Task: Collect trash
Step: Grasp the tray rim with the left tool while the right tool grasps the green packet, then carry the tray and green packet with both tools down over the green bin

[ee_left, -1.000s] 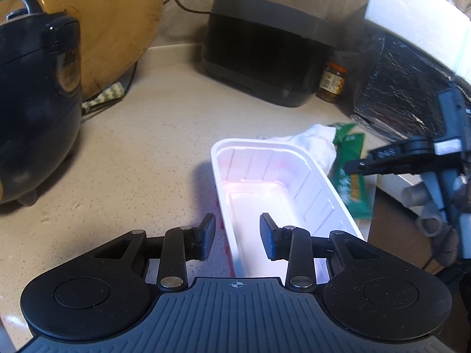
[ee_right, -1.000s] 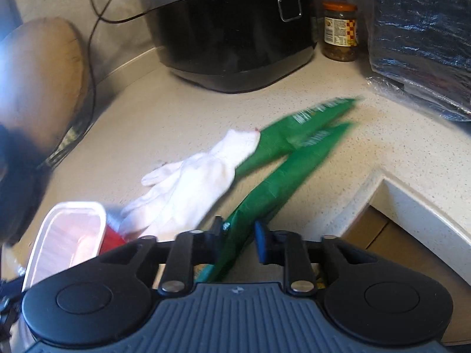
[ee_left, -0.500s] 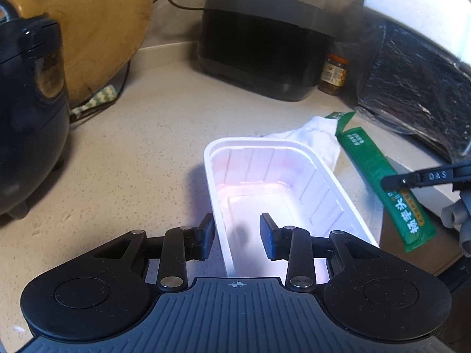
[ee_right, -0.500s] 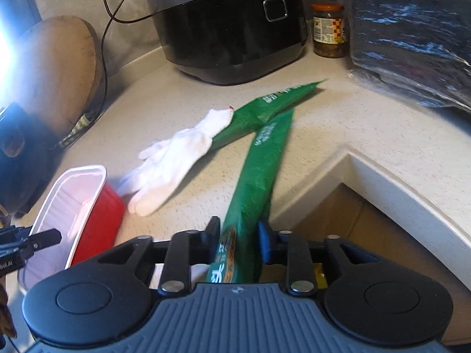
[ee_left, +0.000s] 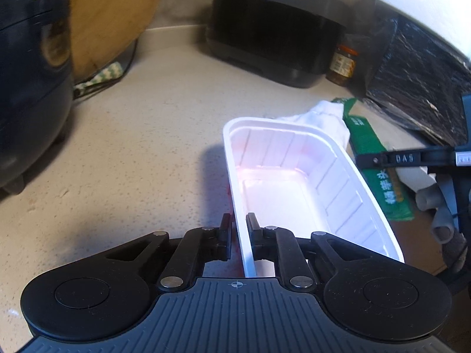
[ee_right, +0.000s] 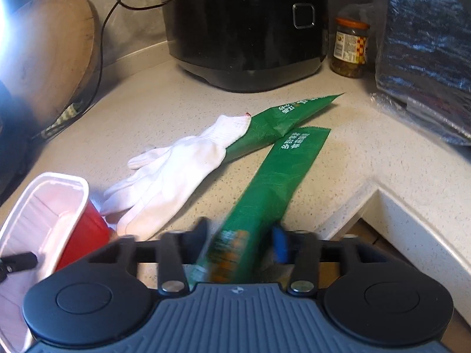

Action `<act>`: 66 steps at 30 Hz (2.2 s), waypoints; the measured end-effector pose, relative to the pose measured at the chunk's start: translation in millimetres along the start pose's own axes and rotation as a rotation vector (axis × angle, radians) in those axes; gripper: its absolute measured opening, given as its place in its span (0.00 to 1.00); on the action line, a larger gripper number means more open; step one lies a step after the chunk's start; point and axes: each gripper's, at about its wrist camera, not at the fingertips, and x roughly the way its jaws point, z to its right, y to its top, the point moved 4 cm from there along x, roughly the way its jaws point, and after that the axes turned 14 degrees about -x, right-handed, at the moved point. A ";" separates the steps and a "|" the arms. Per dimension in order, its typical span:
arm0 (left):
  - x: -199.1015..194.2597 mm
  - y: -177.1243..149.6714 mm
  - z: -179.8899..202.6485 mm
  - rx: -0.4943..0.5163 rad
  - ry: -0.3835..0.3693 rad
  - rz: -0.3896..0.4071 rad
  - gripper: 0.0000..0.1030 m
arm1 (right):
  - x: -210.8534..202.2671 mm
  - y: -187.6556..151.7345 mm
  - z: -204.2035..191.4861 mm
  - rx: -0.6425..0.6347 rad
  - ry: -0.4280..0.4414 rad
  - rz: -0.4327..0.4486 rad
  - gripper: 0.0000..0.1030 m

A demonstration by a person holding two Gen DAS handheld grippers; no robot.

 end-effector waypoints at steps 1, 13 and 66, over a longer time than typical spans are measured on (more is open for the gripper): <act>-1.1 0.9 -1.5 -0.008 -0.011 0.003 0.12 | -2.1 -1.3 -0.4 0.009 0.015 -0.003 0.27; -39.1 2.5 24.3 0.037 -0.071 0.130 0.10 | -78.0 -28.6 10.8 0.059 0.110 0.150 0.13; 278.9 -283.1 175.9 0.112 -0.100 -0.453 0.10 | -12.3 -349.3 125.8 0.343 -0.163 -0.087 0.12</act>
